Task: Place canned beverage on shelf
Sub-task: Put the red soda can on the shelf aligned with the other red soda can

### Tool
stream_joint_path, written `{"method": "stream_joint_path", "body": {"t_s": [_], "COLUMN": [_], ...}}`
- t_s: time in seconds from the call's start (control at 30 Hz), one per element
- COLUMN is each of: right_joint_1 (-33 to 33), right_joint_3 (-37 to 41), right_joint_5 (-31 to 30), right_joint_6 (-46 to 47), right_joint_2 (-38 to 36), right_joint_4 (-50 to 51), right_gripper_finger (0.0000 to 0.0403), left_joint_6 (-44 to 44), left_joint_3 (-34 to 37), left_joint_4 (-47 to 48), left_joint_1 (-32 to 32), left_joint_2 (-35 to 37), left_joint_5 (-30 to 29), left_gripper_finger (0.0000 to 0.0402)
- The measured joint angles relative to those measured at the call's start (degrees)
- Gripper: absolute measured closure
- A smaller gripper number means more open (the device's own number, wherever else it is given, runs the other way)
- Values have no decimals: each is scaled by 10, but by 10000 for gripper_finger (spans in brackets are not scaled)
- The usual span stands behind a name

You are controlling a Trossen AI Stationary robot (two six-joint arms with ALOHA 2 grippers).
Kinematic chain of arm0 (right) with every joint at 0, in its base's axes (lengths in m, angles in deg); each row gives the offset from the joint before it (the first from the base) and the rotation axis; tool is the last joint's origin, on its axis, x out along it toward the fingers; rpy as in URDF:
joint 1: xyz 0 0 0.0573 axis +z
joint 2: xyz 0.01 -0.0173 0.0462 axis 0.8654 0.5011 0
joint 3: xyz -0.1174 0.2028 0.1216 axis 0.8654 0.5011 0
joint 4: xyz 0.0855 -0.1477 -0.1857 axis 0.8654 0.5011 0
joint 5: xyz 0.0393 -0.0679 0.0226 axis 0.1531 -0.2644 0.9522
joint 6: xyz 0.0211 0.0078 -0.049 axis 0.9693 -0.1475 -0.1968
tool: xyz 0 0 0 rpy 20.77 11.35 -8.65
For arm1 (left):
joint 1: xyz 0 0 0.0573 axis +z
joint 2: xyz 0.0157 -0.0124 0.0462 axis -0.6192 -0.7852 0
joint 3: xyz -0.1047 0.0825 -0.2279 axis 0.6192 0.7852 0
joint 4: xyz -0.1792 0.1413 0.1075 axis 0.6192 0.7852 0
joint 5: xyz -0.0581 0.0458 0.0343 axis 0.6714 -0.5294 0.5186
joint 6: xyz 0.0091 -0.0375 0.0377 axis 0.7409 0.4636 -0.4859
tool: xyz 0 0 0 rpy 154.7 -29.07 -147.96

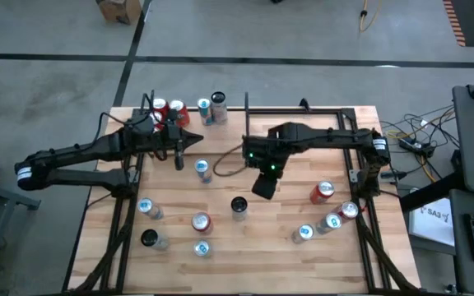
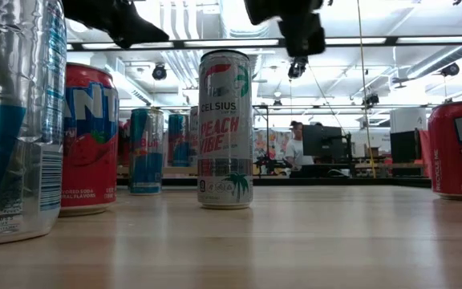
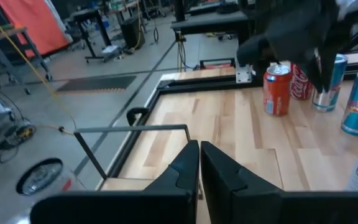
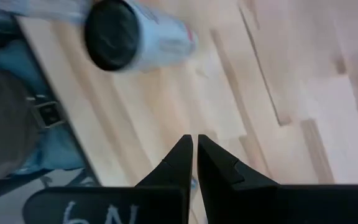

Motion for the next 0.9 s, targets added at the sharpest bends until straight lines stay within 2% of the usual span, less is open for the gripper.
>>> {"method": "stream_joint_path", "body": {"t_s": [0.27, 0.7, 0.9], "right_joint_1": [6, 6, 5], "right_joint_3": [153, 367, 435], "right_joint_5": [-23, -108, -127], "right_joint_6": [100, 344, 377], "right_joint_2": [-78, -309, -381], "right_joint_4": [-23, -27, -24], "right_gripper_finger": [390, 390, 390], "left_joint_6": [-28, -69, -73], "left_joint_3": [0, 0, 0], "left_joint_4": [-1, 3, 15], "left_joint_1": [0, 0, 0], "left_joint_2": [35, 51, 51], "left_joint_5": [0, 0, 0], "left_gripper_finger": [402, 402, 402]}}
